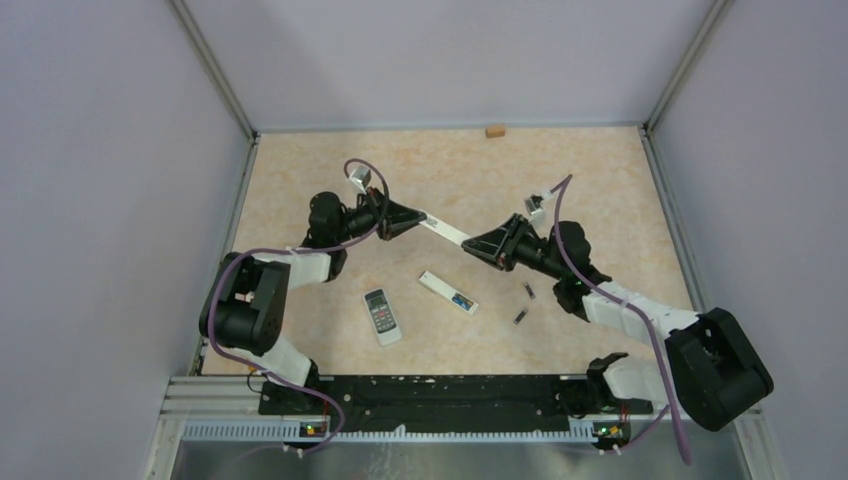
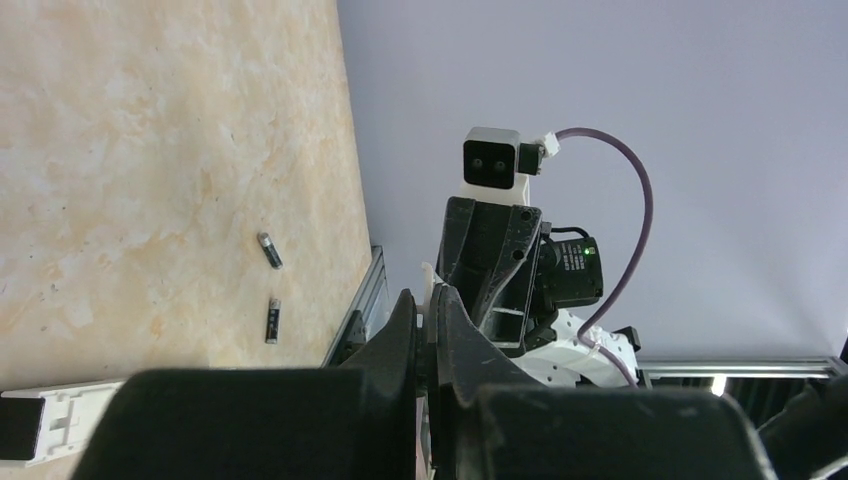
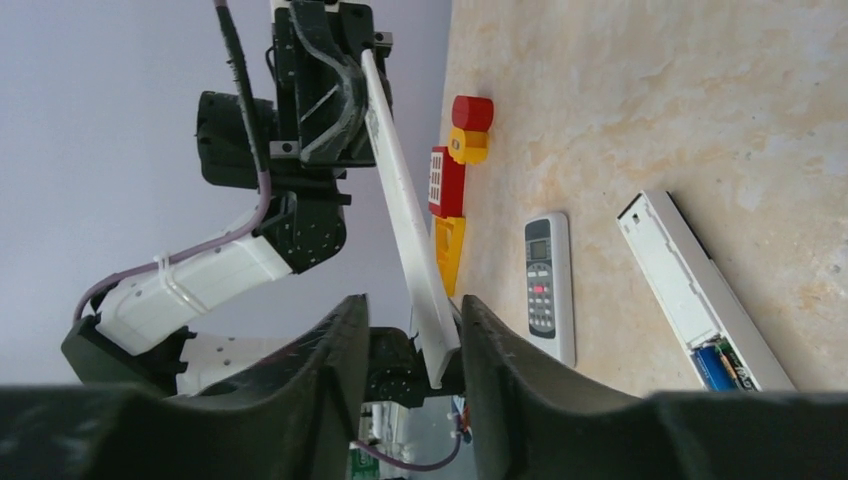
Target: Load the batteries into the remote control
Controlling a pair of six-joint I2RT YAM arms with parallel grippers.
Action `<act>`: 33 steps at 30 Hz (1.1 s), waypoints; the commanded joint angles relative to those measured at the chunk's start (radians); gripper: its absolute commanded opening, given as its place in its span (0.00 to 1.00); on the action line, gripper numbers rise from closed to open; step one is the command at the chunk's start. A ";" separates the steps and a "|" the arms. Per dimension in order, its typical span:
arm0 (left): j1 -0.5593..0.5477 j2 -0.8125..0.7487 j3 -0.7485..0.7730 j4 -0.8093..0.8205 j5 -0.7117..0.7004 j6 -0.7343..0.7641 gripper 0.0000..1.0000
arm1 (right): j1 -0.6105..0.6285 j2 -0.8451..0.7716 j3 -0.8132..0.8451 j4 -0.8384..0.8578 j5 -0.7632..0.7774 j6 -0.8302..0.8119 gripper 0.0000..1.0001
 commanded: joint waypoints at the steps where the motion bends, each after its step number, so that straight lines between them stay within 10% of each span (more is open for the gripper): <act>1: 0.006 -0.029 0.001 0.060 0.008 0.014 0.00 | 0.003 -0.005 0.006 0.110 0.007 0.021 0.19; 4: 0.007 -0.033 0.000 0.013 0.004 0.053 0.08 | 0.005 0.006 0.015 0.083 0.002 0.014 0.00; 7: 0.006 -0.065 0.018 -0.242 -0.053 0.208 0.57 | 0.004 0.011 0.018 0.025 -0.008 0.012 0.00; 10: 0.007 -0.114 0.059 -0.589 -0.191 0.423 0.76 | 0.012 0.017 0.014 -0.074 -0.011 -0.001 0.00; 16: 0.007 -0.146 0.081 -0.865 -0.355 0.627 0.80 | 0.063 0.088 -0.008 -0.071 0.001 0.015 0.00; 33: -0.014 -0.117 0.004 -0.819 -0.326 0.644 0.64 | 0.191 0.071 -0.104 -0.166 0.316 0.181 0.00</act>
